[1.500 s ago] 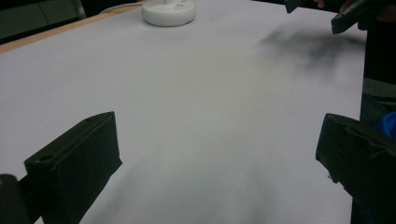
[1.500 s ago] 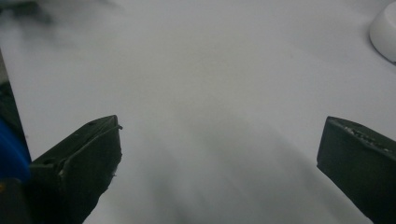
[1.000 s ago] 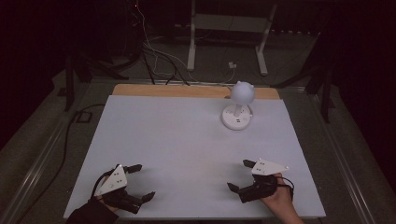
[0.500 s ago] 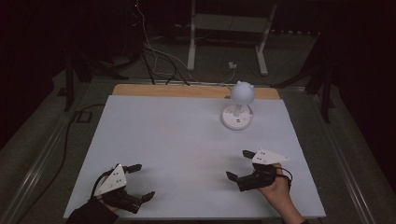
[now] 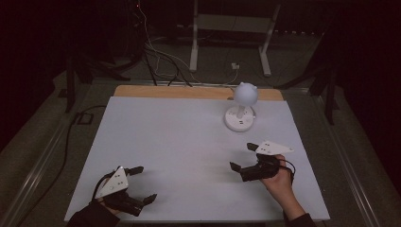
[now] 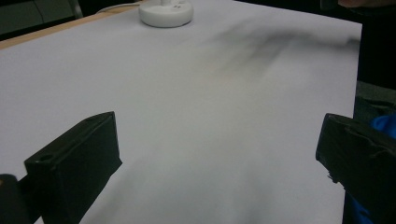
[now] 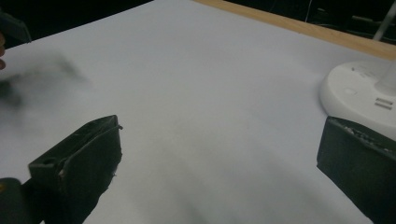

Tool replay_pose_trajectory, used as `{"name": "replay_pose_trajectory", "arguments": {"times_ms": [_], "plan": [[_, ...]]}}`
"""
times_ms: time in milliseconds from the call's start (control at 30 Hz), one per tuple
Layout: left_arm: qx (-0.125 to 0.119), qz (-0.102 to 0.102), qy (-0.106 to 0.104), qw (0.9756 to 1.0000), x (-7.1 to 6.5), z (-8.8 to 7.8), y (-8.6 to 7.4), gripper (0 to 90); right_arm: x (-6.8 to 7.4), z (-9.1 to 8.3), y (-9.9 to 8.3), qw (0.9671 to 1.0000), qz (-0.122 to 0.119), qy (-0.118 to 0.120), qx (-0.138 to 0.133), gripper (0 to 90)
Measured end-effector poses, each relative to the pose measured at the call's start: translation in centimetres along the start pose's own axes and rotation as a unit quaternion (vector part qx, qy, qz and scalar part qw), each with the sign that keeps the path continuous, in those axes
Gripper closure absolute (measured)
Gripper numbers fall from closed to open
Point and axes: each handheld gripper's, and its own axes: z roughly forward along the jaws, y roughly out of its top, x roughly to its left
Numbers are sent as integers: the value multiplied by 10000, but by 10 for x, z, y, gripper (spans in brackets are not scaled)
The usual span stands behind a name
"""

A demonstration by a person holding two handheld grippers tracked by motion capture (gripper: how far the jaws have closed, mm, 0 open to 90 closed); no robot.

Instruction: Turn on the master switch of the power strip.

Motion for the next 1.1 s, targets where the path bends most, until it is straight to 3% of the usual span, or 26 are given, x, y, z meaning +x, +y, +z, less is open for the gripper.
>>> {"name": "replay_pose_trajectory", "arguments": {"times_ms": [700,1100], "plan": [[5,-14,-2,10000,1,0,-1,2,-35,13,9,9993,221,-318,-3,0],[36,-1,11,10000,1,0,-1,2,-57,20,19,9976,561,-393,-112,0]]}}
